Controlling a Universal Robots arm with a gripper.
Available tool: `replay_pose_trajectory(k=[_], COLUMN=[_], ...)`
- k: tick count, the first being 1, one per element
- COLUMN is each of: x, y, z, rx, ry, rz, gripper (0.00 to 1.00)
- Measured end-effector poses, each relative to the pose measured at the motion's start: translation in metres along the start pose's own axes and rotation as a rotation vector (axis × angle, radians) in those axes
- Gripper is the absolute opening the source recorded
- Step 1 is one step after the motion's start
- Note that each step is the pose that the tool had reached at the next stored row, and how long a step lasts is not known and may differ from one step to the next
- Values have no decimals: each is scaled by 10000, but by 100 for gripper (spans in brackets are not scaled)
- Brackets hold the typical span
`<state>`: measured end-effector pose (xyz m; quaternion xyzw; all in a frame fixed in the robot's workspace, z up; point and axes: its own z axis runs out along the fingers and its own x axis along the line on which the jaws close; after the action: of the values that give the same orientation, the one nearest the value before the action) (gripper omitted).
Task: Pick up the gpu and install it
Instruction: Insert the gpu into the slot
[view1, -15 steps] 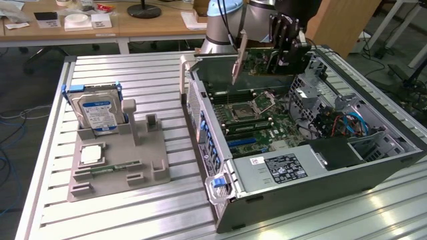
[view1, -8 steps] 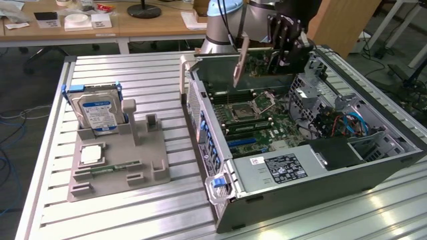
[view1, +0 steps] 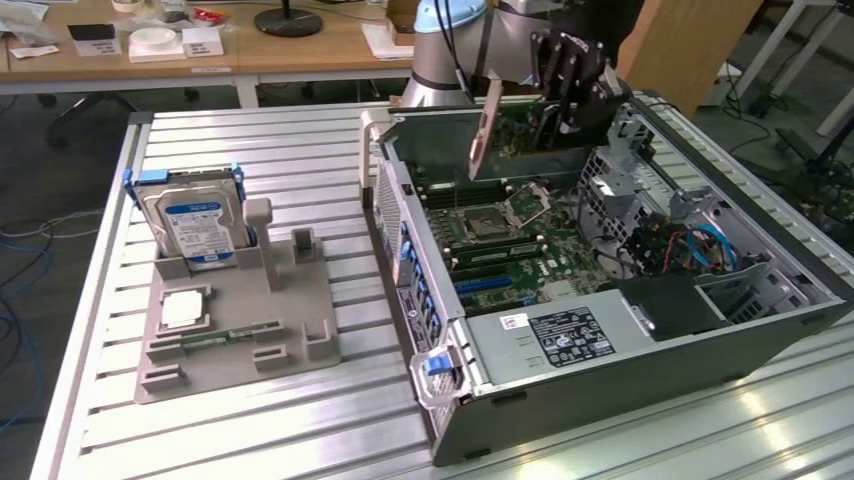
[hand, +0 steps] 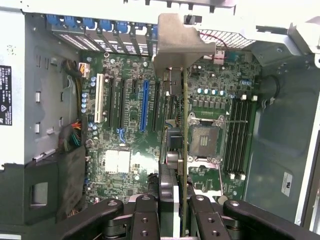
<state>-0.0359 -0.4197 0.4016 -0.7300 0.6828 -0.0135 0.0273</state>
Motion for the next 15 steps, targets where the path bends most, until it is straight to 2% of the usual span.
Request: replay_pose_trajectory(k=[15], x=[2], y=[-3], z=[78], rx=[-2], ry=[6], rz=[-70], gripper=[28])
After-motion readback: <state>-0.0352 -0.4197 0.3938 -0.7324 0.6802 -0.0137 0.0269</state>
